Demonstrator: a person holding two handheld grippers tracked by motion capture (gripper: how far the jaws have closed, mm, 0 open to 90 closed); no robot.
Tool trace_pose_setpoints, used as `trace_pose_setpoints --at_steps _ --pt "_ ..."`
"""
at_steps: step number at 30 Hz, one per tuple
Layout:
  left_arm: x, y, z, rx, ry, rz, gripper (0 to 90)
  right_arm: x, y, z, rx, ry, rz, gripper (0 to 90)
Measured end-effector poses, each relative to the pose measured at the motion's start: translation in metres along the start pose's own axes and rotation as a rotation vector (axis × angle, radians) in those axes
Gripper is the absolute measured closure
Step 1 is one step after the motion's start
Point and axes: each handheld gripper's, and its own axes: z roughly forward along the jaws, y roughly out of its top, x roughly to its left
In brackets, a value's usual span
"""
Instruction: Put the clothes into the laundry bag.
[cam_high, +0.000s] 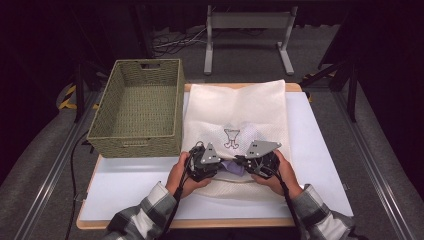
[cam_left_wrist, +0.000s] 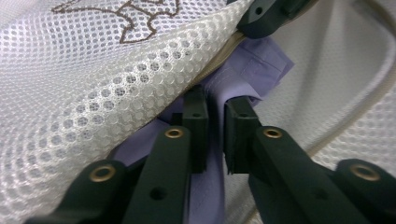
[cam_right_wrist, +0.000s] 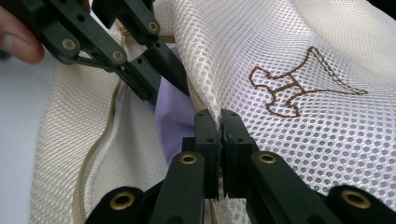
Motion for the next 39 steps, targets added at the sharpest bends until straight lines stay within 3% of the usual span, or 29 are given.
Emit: trace_pose_setpoints --at_steps 9,11,16,22,23,30,33,39 --pt "0.003 -0.004 -0.01 -0.007 -0.021 0.01 87.5 -0.001 0.001 -0.002 -0.01 0.0 0.007 87.2" --pt "0.003 -0.006 -0.011 0.012 -0.018 0.007 78.6 -0.002 0.001 -0.002 -0.01 0.002 0.008 87.1" --pt "0.004 -0.01 -0.013 0.029 -0.025 0.015 78.0 -0.002 0.001 -0.003 -0.009 0.0 0.008 87.0" --pt "0.005 -0.014 -0.016 0.097 -0.036 0.039 89.4 -0.002 0.001 -0.004 -0.018 0.004 0.012 87.0" --pt "0.006 -0.015 -0.011 0.127 -0.033 0.036 89.9 -0.002 0.002 -0.004 -0.023 0.011 0.015 87.0" --pt "0.007 -0.012 0.015 0.16 -0.026 0.04 90.0 0.001 0.003 -0.005 -0.027 0.025 0.013 87.0" --pt "0.006 -0.007 0.025 0.147 -0.011 0.037 90.0 0.001 0.003 -0.004 -0.026 0.031 0.012 87.0" --pt "0.008 -0.002 0.039 0.101 0.038 -0.006 90.0 0.002 0.003 -0.002 -0.019 0.041 0.013 87.0"
